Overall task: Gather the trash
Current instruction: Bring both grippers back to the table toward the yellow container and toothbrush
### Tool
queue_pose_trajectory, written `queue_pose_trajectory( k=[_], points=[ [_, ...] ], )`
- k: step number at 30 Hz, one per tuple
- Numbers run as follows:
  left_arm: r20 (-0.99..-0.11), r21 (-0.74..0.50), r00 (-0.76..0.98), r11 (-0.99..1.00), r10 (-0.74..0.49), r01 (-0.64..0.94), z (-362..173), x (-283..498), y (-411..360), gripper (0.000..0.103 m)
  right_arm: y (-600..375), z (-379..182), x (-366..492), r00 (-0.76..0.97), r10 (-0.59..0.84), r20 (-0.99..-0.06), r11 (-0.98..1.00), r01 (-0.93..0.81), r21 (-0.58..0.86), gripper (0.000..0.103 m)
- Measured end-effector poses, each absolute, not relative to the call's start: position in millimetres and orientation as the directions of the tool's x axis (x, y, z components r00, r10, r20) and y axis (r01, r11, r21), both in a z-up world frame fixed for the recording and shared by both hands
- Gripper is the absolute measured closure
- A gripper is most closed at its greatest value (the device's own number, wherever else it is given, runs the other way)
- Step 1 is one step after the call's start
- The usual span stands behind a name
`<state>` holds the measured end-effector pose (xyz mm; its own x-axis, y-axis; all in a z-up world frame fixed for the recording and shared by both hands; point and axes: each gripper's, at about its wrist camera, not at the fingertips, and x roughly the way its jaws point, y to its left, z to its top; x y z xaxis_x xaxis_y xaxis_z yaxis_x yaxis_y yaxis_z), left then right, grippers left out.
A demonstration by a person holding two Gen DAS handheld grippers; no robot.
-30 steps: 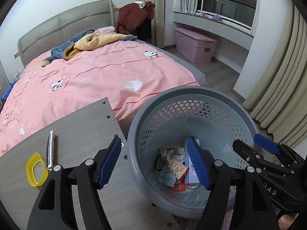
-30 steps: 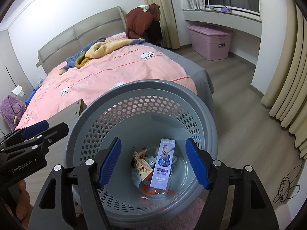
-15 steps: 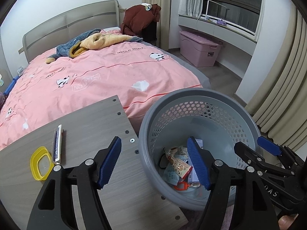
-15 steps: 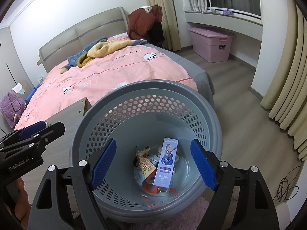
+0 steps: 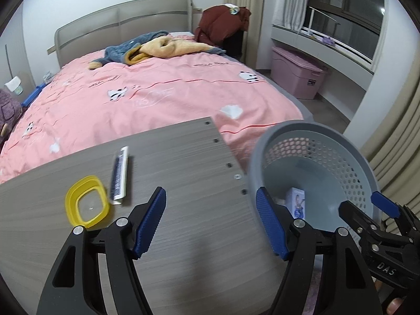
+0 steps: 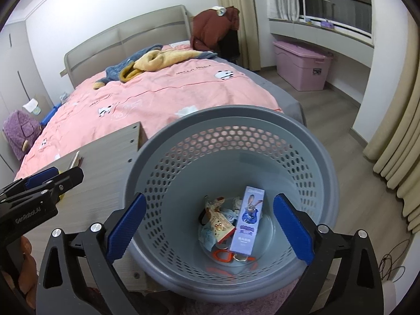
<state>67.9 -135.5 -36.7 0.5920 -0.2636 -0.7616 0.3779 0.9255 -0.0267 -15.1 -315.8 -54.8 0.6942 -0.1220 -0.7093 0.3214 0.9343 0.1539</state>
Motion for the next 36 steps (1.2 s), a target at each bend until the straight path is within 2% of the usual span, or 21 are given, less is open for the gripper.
queue_pose_trajectory(
  k=[24, 36],
  points=[
    [-0.806, -0.014, 0.592, 1.000, -0.018, 0.012, -73, 126, 17, 0.035, -248, -50, 8, 0.691, -0.067, -0.720, 0.974, 0.201, 0.103, 0.006],
    [-0.831, 0.020, 0.556, 0.999, 0.031, -0.026, -94, 143, 36, 0.035, -239, -53, 21, 0.675, -0.064, -0.735, 0.978, 0.190, 0.089, 0.006]
  ],
)
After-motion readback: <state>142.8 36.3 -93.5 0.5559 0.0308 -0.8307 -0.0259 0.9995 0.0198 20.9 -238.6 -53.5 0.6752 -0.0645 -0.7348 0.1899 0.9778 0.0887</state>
